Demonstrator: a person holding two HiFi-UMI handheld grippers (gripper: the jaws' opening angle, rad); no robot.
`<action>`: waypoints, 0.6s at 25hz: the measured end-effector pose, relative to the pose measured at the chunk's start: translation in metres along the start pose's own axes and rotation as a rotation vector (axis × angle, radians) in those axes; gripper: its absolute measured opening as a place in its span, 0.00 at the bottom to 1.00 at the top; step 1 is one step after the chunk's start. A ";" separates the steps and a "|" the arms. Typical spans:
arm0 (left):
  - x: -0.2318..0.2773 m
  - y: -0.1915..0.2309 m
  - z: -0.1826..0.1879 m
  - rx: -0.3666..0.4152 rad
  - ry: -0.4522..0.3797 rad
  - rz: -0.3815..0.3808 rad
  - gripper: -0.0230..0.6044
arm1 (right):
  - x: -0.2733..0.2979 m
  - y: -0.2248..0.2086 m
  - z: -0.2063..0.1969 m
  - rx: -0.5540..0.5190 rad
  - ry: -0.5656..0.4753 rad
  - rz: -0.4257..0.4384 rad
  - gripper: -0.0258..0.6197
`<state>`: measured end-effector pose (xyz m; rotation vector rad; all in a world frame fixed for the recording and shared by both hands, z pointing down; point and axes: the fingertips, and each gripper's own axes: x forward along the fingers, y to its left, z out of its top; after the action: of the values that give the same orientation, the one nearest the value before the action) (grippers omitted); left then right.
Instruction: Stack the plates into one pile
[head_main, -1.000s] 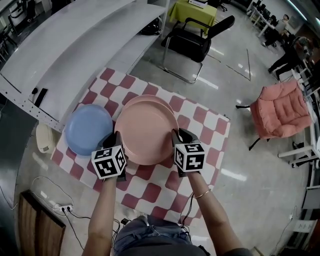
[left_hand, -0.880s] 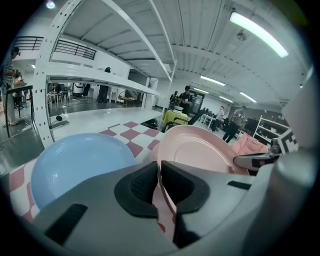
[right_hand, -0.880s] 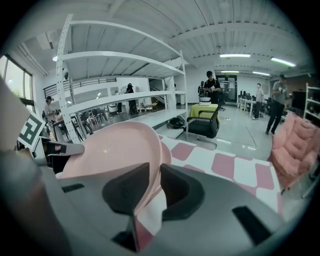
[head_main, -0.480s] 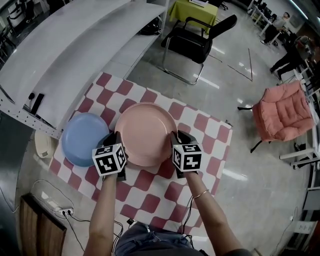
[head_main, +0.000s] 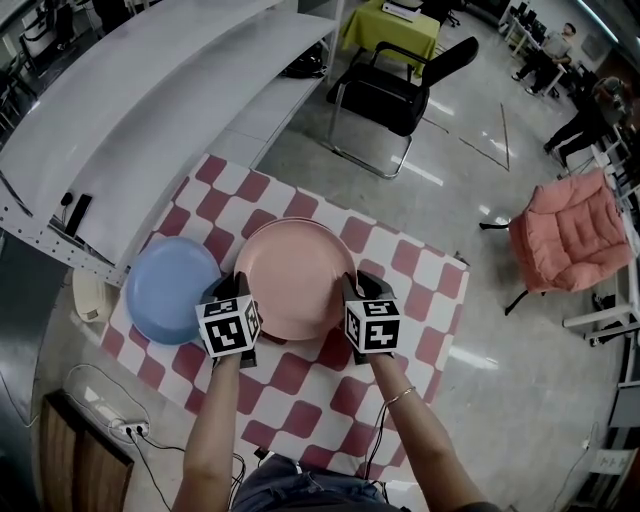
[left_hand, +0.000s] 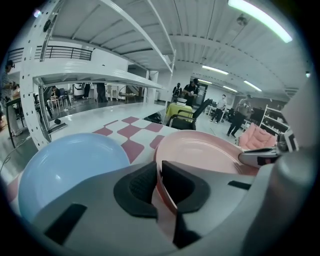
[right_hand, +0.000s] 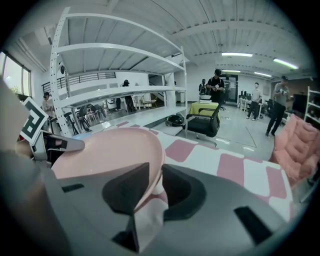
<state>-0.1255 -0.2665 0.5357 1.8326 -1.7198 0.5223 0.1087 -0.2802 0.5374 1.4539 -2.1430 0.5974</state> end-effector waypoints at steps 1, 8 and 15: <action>0.001 0.000 0.000 0.001 0.000 0.003 0.11 | 0.001 0.000 0.000 0.001 -0.003 0.001 0.16; 0.009 0.000 -0.001 -0.014 0.007 0.023 0.11 | 0.006 -0.004 0.003 0.007 -0.039 0.006 0.17; 0.010 0.003 0.001 -0.032 -0.013 0.052 0.11 | 0.011 -0.004 0.004 -0.006 -0.055 0.003 0.17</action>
<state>-0.1277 -0.2748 0.5416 1.7770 -1.7785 0.5026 0.1081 -0.2919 0.5417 1.4806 -2.1870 0.5584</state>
